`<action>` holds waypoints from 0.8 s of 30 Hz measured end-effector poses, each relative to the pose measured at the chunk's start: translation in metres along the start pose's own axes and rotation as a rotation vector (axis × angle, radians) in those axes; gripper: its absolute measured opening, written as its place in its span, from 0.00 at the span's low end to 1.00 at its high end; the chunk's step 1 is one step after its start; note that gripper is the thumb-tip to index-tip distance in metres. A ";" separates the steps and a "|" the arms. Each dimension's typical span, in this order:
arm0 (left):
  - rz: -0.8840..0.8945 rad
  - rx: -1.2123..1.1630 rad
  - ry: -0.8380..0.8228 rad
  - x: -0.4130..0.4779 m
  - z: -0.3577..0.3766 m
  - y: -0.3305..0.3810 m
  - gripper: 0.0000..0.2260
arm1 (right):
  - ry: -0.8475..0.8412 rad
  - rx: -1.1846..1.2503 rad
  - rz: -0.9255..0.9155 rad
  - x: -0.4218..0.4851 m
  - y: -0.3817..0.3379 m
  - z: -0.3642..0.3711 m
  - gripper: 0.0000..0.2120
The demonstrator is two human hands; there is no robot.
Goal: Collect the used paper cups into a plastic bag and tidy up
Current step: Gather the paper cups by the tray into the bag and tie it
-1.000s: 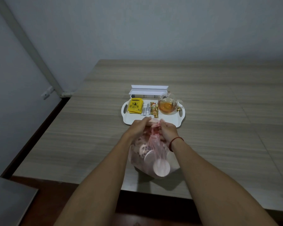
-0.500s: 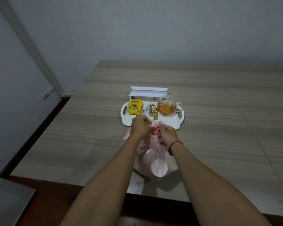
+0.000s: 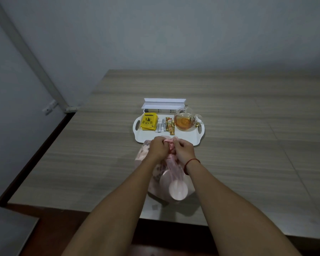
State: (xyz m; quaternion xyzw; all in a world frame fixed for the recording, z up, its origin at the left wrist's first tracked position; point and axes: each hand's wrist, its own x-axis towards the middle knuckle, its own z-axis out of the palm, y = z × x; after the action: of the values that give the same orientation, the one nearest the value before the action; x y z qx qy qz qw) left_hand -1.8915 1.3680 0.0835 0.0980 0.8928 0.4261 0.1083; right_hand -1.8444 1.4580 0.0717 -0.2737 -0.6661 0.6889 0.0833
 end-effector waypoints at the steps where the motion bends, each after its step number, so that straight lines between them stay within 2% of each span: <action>1: -0.039 -0.120 -0.028 0.000 -0.005 0.001 0.10 | 0.003 0.001 0.006 0.000 -0.001 -0.001 0.15; 3: -0.110 -0.264 -0.081 -0.002 -0.016 0.001 0.07 | -0.011 0.017 0.023 0.000 -0.001 -0.004 0.14; 7: -0.197 -0.339 -0.163 -0.003 -0.028 0.000 0.10 | -0.012 -0.015 0.055 -0.001 0.002 -0.005 0.16; 9: -0.201 -0.373 -0.175 -0.002 -0.030 0.000 0.09 | 0.017 -0.020 0.053 -0.002 0.001 -0.006 0.17; 11: -0.188 -0.394 -0.201 -0.002 -0.033 0.001 0.04 | 0.037 -0.006 0.049 -0.003 -0.001 -0.006 0.18; 13: -0.189 -0.406 -0.207 -0.003 -0.034 0.001 0.05 | 0.034 -0.001 0.057 -0.005 -0.002 -0.007 0.18; 18: -0.375 -0.422 -0.026 0.003 -0.042 -0.013 0.04 | 0.009 0.027 0.138 -0.002 -0.001 -0.016 0.15; 24: -0.382 -0.296 0.104 0.015 -0.048 -0.027 0.10 | 0.056 -0.096 0.147 0.001 -0.002 -0.016 0.15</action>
State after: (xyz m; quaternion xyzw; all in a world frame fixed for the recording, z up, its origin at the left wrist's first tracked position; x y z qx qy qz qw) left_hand -1.9211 1.3196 0.0907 -0.1114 0.8275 0.5284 0.1537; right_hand -1.8379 1.4728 0.0741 -0.3448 -0.6738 0.6525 0.0377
